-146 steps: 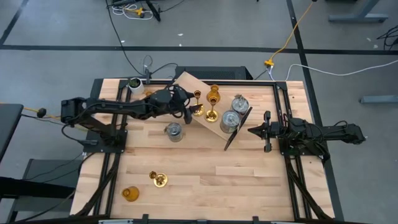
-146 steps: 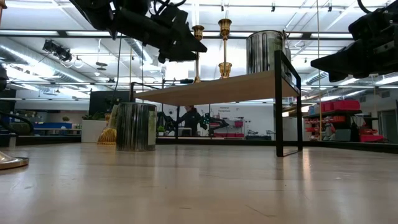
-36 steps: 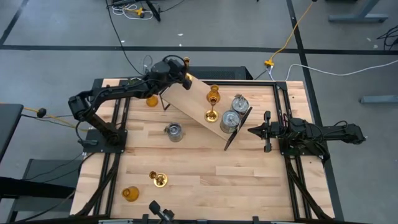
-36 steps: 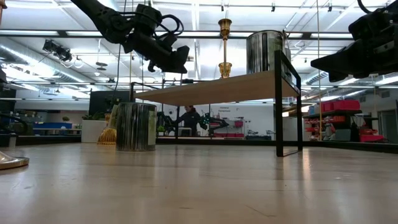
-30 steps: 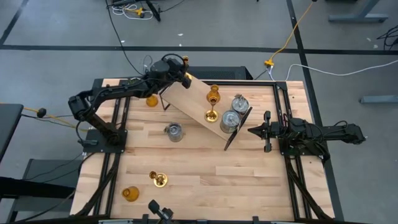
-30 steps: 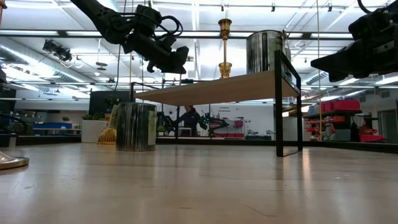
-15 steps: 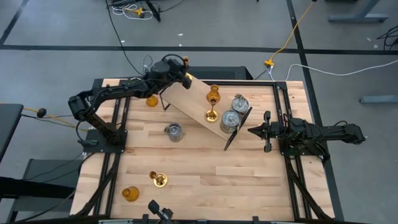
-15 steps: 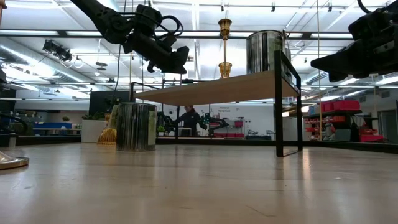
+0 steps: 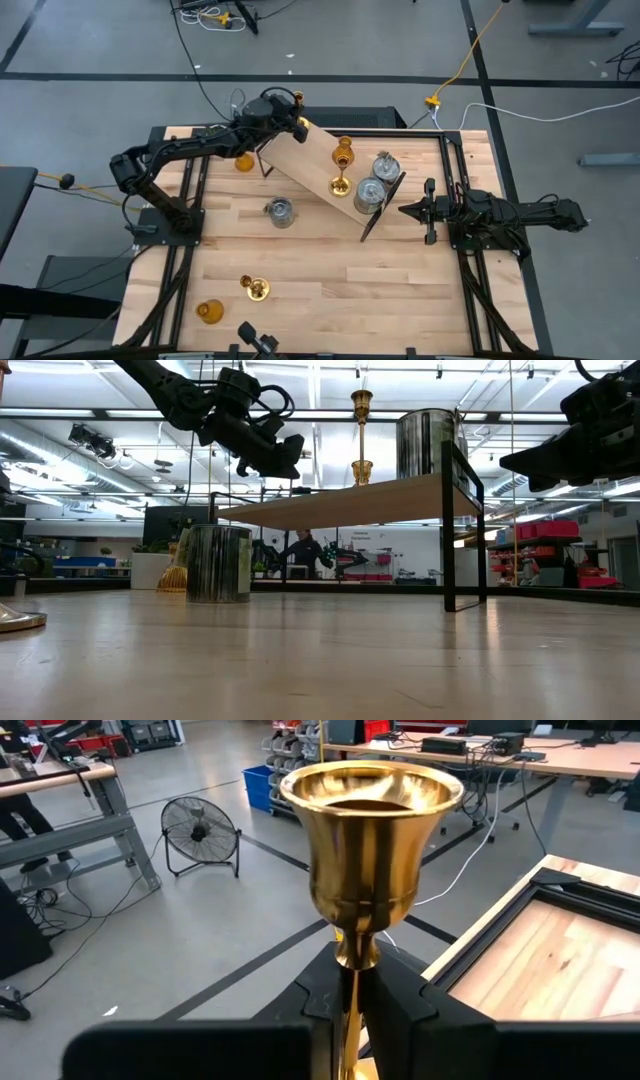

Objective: Pick & Place candle stick holders
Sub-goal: Adjust the gold candle holders on the shelf

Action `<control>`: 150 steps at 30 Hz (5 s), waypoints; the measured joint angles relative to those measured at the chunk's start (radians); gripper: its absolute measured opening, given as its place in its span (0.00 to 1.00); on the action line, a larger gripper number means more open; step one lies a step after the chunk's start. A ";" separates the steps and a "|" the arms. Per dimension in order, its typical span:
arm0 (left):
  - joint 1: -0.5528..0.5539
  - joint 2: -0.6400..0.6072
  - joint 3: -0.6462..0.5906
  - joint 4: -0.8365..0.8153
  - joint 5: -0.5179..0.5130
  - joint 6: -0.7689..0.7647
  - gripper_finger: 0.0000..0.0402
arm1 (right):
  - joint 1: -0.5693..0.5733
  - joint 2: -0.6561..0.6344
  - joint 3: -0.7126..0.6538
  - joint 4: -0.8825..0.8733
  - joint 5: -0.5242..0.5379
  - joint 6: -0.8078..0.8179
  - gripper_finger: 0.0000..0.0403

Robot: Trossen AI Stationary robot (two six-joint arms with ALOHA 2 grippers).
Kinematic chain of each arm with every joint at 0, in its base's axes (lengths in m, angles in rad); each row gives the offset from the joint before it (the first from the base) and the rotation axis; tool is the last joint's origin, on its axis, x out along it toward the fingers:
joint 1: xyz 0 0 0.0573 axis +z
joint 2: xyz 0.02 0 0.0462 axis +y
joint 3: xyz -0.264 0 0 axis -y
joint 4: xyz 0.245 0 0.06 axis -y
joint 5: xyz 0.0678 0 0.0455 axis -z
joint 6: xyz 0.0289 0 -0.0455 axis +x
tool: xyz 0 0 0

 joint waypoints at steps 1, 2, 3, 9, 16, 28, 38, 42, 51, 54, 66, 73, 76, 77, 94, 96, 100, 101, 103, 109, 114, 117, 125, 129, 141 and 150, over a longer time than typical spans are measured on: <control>0.000 0.000 0.000 0.000 0.000 0.000 0.10 | 0.000 0.000 0.000 0.000 0.000 0.000 0.01; 0.000 0.000 0.000 0.000 0.000 0.000 0.10 | 0.000 0.000 0.000 0.000 0.000 0.000 0.01; 0.000 0.000 0.000 0.000 0.000 0.000 0.10 | 0.000 0.000 0.000 0.000 0.000 0.000 0.01; 0.000 0.000 0.000 0.000 0.000 0.000 0.09 | 0.000 0.000 0.000 0.000 0.000 0.000 0.01; 0.000 0.000 0.000 0.001 0.000 -0.024 0.10 | 0.000 0.000 0.000 0.000 0.000 0.000 0.01; 0.000 0.000 0.000 0.001 0.000 -0.024 0.10 | 0.000 0.000 0.000 0.000 0.000 0.000 0.01; 0.000 0.000 0.000 0.001 0.000 -0.024 0.11 | 0.000 0.000 0.000 0.000 0.000 0.000 0.01; 0.000 0.000 0.001 0.002 0.000 -0.025 0.11 | 0.000 0.000 0.000 0.000 0.000 0.000 0.01; 0.000 0.000 0.001 0.002 -0.007 -0.024 0.11 | 0.000 0.000 0.000 0.000 0.000 0.000 0.01; 0.000 0.000 0.001 0.002 -0.007 -0.024 0.11 | 0.000 0.000 0.000 0.000 0.000 0.000 0.01; 0.000 0.000 0.001 0.002 -0.007 -0.023 0.11 | 0.000 0.000 0.000 0.000 0.000 0.000 0.01; 0.001 0.000 0.001 0.004 -0.011 -0.022 0.11 | 0.000 0.000 0.000 0.000 0.000 0.000 0.01; 0.001 0.000 0.001 0.020 -0.028 -0.021 0.11 | 0.000 0.000 0.000 0.000 0.000 0.000 0.01; 0.001 0.000 0.001 0.024 -0.033 -0.019 0.11 | 0.000 0.000 0.000 0.000 0.000 0.000 0.01; 0.022 0.000 0.001 0.039 0.042 -0.024 0.11 | 0.000 0.000 0.000 0.000 0.000 0.000 0.01; 0.023 0.000 0.001 0.039 0.042 -0.024 0.11 | 0.000 0.000 0.000 0.000 0.000 0.000 0.01; 0.023 0.000 0.001 0.039 0.042 -0.024 0.11 | 0.000 0.000 0.000 0.000 0.000 0.000 0.01; 0.023 0.001 0.001 0.039 0.042 -0.024 0.11 | 0.000 0.000 0.000 0.000 0.000 0.000 0.01; 0.023 0.013 0.001 0.051 0.044 -0.024 0.11 | 0.000 0.000 0.000 0.000 0.000 0.000 0.01; 0.023 0.033 0.001 0.055 0.056 -0.024 0.11 | 0.000 0.000 0.000 0.000 0.000 0.000 0.01; 0.023 0.033 0.001 0.068 0.051 -0.023 0.11 | 0.000 0.000 0.000 0.000 0.000 0.000 0.01; 0.023 0.033 0.001 0.069 0.036 -0.023 0.11 | 0.000 0.000 0.000 0.000 0.000 0.000 0.01; 0.022 0.033 0.001 0.069 0.014 0.005 0.11 | 0.000 0.000 0.000 0.000 0.000 0.000 0.01; 0.023 0.033 0.001 0.069 0.011 0.009 0.11 | 0.000 0.000 0.000 0.000 0.000 0.000 0.01; 0.023 0.033 0.001 0.068 0.011 0.004 0.11 | 0.000 0.000 0.000 0.000 0.000 0.000 0.01; 0.023 0.033 0.001 0.069 0.011 0.004 0.25 | 0.000 0.000 0.000 0.000 0.000 0.000 0.01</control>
